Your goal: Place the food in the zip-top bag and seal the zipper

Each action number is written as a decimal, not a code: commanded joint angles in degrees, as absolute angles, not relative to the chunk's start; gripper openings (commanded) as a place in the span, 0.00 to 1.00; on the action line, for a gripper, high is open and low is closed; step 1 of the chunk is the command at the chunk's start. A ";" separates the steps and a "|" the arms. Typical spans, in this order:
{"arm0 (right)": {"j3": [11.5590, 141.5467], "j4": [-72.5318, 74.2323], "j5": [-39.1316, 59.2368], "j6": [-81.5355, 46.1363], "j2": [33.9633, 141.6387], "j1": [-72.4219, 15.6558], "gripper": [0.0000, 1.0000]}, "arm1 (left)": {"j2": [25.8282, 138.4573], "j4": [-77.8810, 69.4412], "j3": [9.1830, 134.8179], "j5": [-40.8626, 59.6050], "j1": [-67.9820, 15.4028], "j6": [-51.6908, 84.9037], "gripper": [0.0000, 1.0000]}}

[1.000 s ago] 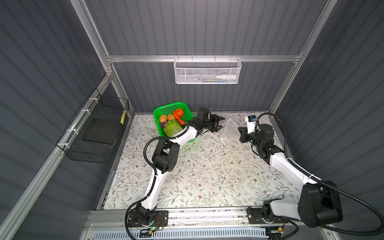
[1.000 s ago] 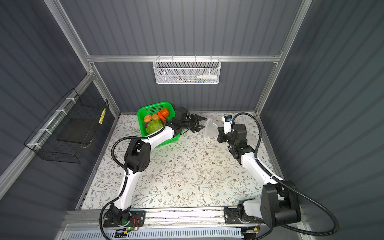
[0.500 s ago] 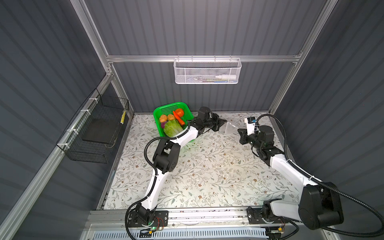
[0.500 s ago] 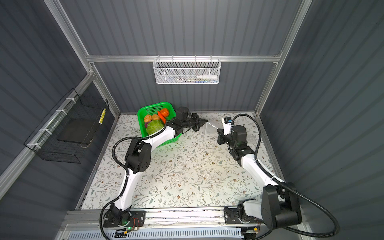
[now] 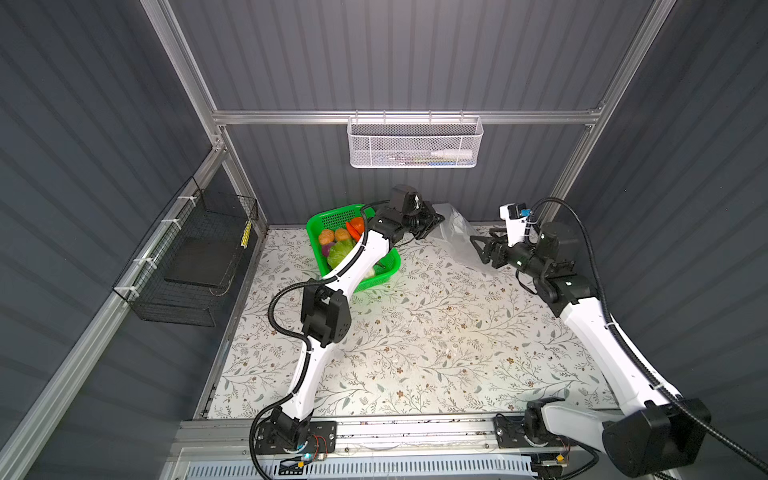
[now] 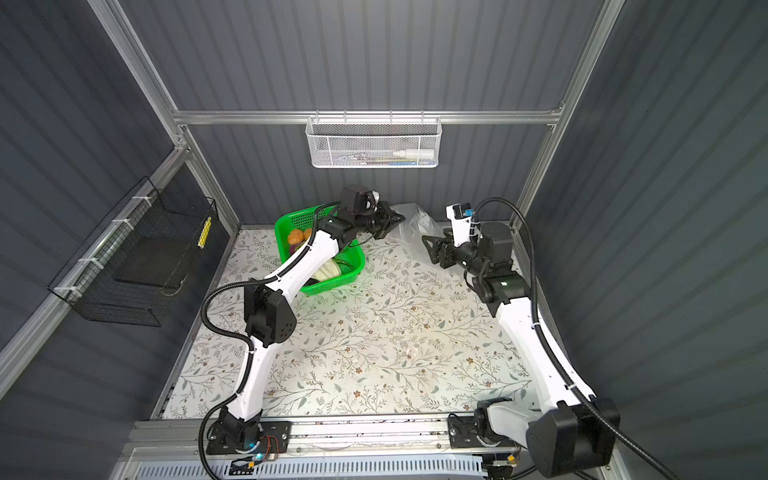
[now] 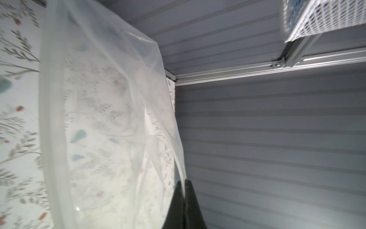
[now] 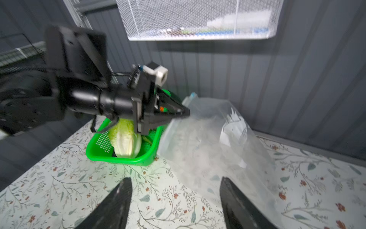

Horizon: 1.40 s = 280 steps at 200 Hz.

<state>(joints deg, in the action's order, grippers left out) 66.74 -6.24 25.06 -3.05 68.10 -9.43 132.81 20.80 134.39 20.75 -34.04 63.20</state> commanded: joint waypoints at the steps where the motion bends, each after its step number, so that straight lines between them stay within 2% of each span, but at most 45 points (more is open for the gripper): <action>1: 69.58 -12.69 28.78 -6.27 68.25 -9.50 0.71 | 128.76 28.86 137.23 14.36 -34.27 51.11 0.00; 30: 73.90 -15.17 27.86 -12.03 71.49 -10.14 0.64 | 126.42 29.95 135.31 12.42 -35.48 47.97 0.00; 87: 84.03 -29.33 22.30 -10.68 80.10 -15.09 0.61 | 126.91 27.80 132.53 12.99 -38.21 51.51 0.00; 160: 88.86 -37.84 14.15 -9.84 87.54 -17.84 0.58 | 126.30 26.06 130.65 12.19 -39.90 53.15 0.00; 198: 85.62 -35.14 13.62 -10.90 87.60 -18.19 0.59 | 126.02 24.70 129.68 12.52 -40.08 54.20 0.00; 280: 87.19 -31.07 10.97 -15.81 92.93 -19.93 0.58 | 125.69 23.64 128.26 13.13 -40.77 55.46 0.00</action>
